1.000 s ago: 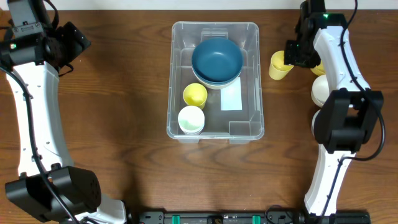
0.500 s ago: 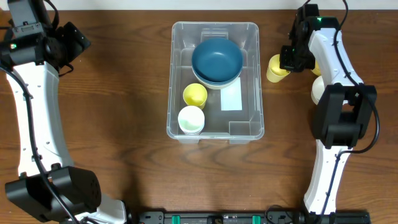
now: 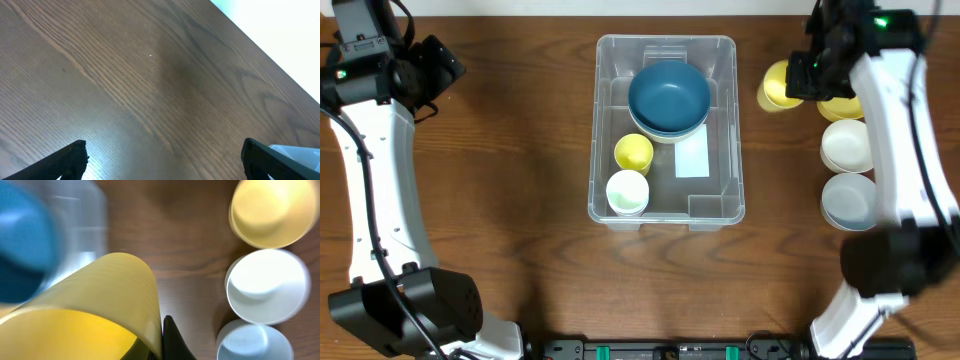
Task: Pack container
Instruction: 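Carry the second yellow cup onto the yellow cup in the bin, then release the yellow cup and withdraw the right gripper right, then lower the right gripper onto the white bowl's rim and grasp it, then lift the white bowl and carry it into the bin's right side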
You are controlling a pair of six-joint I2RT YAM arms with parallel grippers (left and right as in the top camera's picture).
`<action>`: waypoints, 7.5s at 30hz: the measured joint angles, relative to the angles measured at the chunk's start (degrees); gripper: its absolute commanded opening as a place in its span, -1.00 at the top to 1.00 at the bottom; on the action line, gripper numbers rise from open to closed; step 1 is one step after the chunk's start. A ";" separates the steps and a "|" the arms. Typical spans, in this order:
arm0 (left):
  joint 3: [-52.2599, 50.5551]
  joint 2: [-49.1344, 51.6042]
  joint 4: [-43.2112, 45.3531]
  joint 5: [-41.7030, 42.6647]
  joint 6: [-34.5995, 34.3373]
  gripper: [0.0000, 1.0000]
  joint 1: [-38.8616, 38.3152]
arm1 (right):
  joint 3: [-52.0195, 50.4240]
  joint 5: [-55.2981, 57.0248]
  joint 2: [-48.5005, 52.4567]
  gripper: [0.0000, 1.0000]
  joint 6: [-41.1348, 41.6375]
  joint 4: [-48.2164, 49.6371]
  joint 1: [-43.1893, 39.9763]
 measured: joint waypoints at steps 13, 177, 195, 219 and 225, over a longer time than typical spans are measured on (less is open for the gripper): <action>-0.02 0.00 0.02 0.00 0.00 -0.96 0.00 | 1.01 0.22 -5.46 0.98 0.00 3.45 24.39; -0.02 0.00 0.02 0.00 0.00 -0.96 0.00 | -58.05 -6.21 -6.01 0.33 6.62 58.34 -31.08; -0.02 0.00 0.02 0.00 0.00 -0.96 0.00 | -58.05 -7.02 -6.01 0.92 7.74 58.27 -31.08; -0.02 0.00 0.02 0.00 -0.02 -0.96 0.00 | -58.07 -12.13 -7.93 0.98 7.72 58.03 -28.06; 0.00 0.00 0.02 0.00 0.00 -0.96 0.00 | -58.16 -12.59 -14.21 0.97 7.52 57.48 -24.79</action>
